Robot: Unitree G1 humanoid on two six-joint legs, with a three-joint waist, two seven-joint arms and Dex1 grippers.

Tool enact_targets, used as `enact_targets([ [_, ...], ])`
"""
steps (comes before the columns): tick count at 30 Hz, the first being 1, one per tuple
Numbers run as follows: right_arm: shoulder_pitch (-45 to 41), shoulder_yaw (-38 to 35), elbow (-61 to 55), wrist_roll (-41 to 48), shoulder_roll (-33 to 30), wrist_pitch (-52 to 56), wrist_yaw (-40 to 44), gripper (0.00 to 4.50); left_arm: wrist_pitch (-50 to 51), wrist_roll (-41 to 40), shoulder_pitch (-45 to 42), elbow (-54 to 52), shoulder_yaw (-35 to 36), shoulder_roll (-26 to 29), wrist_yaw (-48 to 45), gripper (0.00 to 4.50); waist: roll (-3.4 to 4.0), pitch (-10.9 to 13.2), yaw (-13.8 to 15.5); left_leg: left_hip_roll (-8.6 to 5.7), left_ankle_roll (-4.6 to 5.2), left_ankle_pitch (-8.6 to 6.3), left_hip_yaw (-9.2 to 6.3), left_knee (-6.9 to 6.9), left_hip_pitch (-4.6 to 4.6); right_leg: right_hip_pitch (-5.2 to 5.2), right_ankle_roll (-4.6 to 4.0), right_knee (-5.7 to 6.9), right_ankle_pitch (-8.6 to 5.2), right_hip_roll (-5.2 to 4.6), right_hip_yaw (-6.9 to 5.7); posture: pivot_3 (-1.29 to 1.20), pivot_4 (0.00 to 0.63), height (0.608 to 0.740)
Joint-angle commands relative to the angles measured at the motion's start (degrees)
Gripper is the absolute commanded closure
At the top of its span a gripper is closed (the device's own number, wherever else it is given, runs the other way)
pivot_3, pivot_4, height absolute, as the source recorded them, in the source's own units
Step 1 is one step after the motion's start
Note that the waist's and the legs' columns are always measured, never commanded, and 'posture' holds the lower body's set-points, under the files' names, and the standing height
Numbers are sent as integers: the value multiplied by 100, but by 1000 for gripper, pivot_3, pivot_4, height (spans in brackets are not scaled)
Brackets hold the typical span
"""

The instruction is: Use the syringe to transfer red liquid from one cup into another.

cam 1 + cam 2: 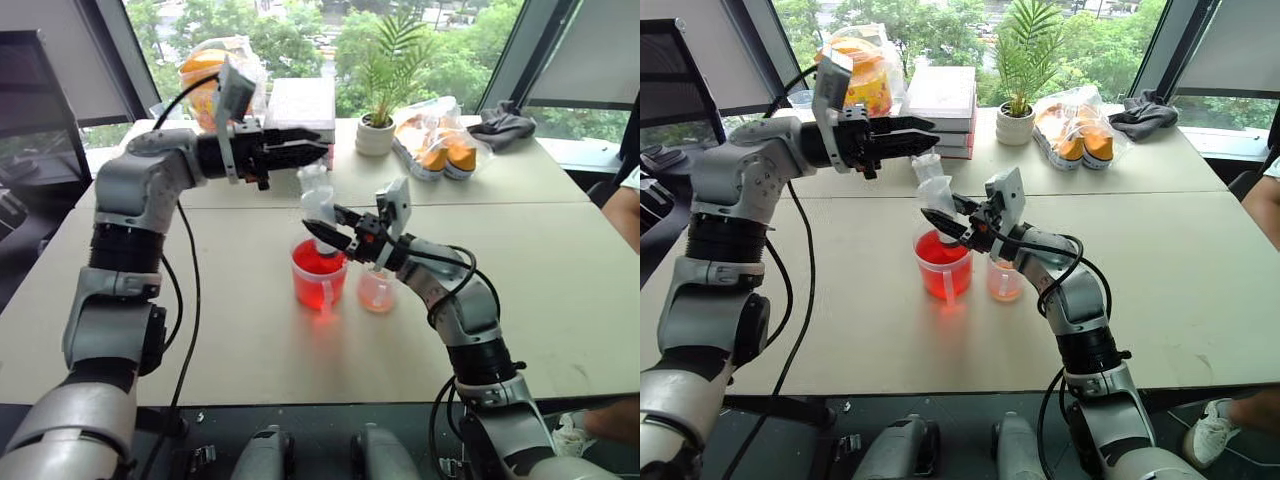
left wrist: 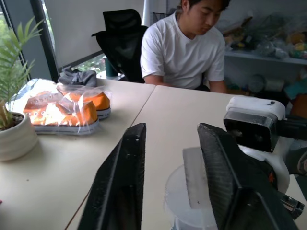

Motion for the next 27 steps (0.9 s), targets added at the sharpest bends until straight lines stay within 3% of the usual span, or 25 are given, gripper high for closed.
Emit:
enact_targets([
  [1,-323,-146,-414,218,-30,32,-5,3080,-7,-49,129,-309,128,94,-103,717,0,0,7,0,0,0,0,0,0,0,0,0,0,0,0,0,150,740],
  [2,-370,-182,-424,247,-41,62,-19,3080,58,-110,174,-371,155,127,-159,147,0,0,8,-1,0,0,0,1,0,0,0,0,0,-1,1,0,150,740],
  [3,-409,-209,-432,272,-54,86,-32,3080,123,-165,210,-426,188,157,-199,28,0,0,10,-2,0,0,1,1,0,1,0,0,0,-2,1,0,150,740],
  [15,-650,-626,-814,634,-231,489,-368,3080,371,-384,745,-823,604,687,-224,28,-1,1,9,1,0,0,-1,0,0,0,0,0,0,-10,1,0,150,740],
  [22,-942,-1623,-1583,1388,-892,1243,-952,3080,183,-328,918,-823,526,565,-146,28,-2,1,57,-5,0,0,-1,2,-4,4,0,-6,0,-26,-1,0,150,740],
  [27,-278,-1901,-1891,1450,-1334,1376,-1068,3080,86,-289,827,-715,387,348,-189,28,-3,1,38,-3,0,0,-2,-2,-4,6,0,-11,0,-25,-1,0,150,740],
])
